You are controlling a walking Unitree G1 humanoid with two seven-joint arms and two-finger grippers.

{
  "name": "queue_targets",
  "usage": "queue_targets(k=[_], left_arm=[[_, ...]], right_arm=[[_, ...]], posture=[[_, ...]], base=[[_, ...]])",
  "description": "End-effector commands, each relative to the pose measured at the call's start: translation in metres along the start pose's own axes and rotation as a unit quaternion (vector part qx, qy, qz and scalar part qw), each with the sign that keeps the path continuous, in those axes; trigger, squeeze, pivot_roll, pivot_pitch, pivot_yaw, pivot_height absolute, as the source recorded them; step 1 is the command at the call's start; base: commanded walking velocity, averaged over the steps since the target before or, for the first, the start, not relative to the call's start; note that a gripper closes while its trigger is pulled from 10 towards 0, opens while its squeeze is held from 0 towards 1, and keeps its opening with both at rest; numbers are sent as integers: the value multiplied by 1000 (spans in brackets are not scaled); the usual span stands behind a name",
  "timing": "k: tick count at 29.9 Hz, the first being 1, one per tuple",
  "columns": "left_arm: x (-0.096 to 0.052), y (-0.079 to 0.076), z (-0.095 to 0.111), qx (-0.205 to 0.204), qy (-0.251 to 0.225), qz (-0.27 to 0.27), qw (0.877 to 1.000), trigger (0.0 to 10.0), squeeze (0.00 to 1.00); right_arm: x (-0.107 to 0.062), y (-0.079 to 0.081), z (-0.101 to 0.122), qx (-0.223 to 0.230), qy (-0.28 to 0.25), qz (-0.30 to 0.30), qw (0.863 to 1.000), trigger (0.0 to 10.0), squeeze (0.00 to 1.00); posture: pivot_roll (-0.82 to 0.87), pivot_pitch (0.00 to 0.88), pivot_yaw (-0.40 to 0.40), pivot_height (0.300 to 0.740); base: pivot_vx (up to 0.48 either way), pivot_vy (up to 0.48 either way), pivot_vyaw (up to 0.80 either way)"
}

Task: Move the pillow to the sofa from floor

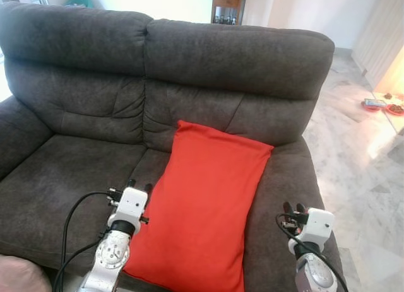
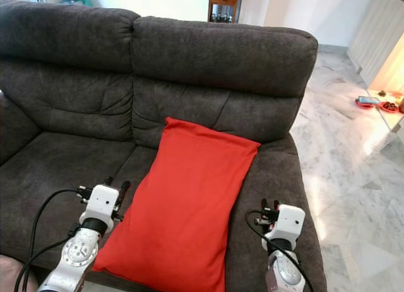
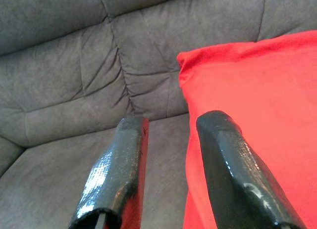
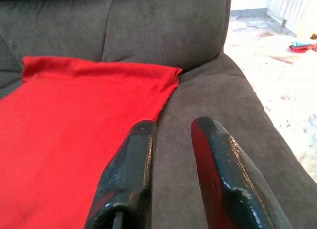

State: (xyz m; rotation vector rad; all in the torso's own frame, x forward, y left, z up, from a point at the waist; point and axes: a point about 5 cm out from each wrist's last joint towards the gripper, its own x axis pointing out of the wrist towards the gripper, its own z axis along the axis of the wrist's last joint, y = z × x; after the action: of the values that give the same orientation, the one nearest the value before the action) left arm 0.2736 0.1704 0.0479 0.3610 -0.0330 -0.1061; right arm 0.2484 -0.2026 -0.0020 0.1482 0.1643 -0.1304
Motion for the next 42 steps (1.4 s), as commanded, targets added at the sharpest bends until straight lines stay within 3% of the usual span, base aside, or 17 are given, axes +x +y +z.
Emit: queue_targets(k=[1,27,42], left_arm=[[1,-3,-1,-2,1,-4,1000,10000,0],[4,1,1,-5,-3,11,1000,10000,0],[4,2,3,-5,-5,12,1000,10000,0]], right_arm=[[1,-1,2,-1,-5,0,1000,10000,0],[5,6,2,4,-3,9,1000,10000,0],[6,6,0,6,5,8,1000,10000,0]], posture=[[94,0,-59,740],[95,15,-57,740],[94,30,-56,740]], base=[[0,0,0],[0,0,0],[-307,0,0]])
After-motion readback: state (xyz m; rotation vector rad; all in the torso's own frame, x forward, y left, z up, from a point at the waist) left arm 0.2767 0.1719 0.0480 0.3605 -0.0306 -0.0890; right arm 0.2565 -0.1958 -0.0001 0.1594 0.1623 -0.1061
